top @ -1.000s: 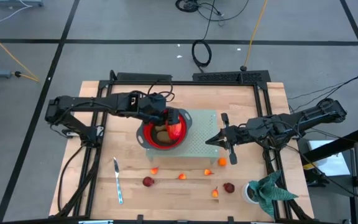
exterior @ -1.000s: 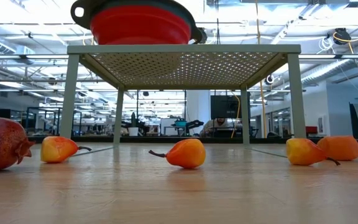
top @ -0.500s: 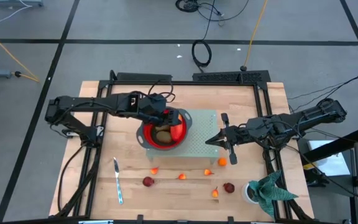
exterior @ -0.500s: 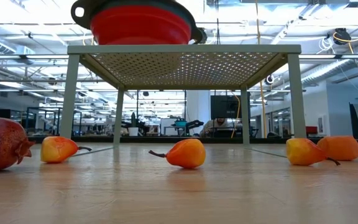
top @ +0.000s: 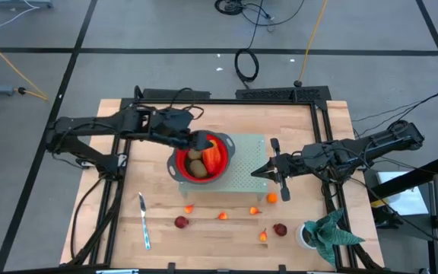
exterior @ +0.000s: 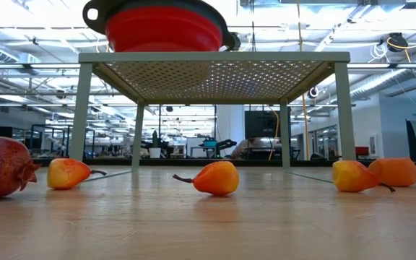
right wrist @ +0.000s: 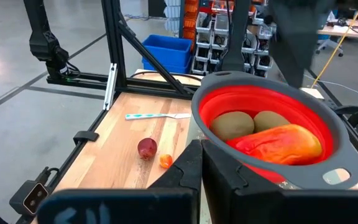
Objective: Pick & Place Fruit
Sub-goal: Put the pomegranate fruit into the strainer
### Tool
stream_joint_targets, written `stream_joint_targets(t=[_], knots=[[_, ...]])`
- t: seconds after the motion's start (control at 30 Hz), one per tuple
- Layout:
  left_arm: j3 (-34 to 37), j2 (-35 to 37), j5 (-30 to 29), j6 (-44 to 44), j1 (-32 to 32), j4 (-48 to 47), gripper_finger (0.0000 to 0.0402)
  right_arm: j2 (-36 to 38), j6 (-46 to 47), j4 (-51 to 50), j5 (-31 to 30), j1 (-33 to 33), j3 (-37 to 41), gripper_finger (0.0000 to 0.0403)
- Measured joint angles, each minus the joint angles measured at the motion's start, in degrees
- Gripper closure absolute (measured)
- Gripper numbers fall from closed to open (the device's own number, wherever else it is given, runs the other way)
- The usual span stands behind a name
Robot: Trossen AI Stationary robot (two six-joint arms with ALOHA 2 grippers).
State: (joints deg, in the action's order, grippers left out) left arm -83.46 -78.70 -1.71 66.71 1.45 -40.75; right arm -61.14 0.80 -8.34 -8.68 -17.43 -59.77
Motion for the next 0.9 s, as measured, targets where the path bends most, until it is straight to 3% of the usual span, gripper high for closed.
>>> stream_joint_targets(t=[0.17,0.4,0.7,0.8,0.9], knots=[[-0.1,2.4,1.7,-6.9,-3.6,0.4,0.0155,0.0,0.0,0.0,0.0,0.0,0.0,0.0401],[0.0,5.6,1.0,-22.9,-12.5,-0.5,0.0199,0.0,-0.5,-0.1,0.0,0.0,0.0,0.0402],[0.0,5.6,-14.5,-39.6,-24.7,-2.0,0.0259,2.3,-1.7,-1.6,-0.1,0.0,0.0,0.0402],[0.0,5.7,-19.4,-40.9,-27.3,-3.7,0.0277,4.3,-1.7,-1.9,0.0,-0.3,0.8,0.0402],[0.0,5.7,-20.6,-40.6,-28.7,-4.6,0.0294,7.3,-1.4,-1.8,0.0,-0.4,2.8,0.0402]])
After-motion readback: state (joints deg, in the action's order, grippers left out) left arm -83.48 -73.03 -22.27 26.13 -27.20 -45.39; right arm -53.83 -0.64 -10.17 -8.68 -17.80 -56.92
